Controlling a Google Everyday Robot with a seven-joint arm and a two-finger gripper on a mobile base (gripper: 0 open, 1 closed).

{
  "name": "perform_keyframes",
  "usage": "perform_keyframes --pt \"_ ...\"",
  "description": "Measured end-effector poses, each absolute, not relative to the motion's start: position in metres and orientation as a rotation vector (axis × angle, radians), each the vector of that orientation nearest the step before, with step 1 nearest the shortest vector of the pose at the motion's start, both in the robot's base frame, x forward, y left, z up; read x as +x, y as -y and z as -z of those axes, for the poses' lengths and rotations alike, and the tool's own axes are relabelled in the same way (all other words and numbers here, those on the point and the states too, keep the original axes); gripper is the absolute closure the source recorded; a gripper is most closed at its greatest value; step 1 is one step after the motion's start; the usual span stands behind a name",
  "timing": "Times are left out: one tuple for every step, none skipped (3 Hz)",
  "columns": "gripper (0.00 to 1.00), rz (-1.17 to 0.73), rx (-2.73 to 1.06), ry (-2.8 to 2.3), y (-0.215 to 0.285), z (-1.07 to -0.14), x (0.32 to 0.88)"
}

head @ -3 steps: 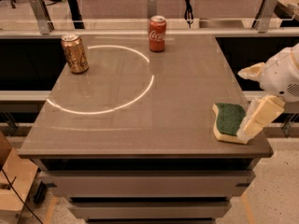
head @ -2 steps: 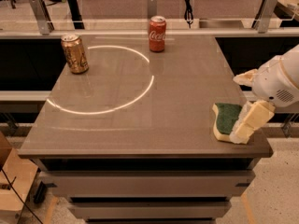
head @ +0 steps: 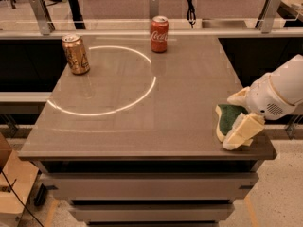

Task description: Move sponge near orange can

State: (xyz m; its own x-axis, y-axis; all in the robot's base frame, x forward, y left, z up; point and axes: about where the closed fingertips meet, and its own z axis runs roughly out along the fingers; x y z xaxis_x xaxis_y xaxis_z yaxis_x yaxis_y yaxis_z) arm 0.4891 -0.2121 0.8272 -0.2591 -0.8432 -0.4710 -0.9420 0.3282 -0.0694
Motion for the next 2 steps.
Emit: perform_keyframes --pt "0.41 -0.335 -1.556 -2.199 0.2118 -0.8177 0.4898" --pt "0.64 -0.333 -1.553 -2.199 0.2116 -0.8202 0.491"
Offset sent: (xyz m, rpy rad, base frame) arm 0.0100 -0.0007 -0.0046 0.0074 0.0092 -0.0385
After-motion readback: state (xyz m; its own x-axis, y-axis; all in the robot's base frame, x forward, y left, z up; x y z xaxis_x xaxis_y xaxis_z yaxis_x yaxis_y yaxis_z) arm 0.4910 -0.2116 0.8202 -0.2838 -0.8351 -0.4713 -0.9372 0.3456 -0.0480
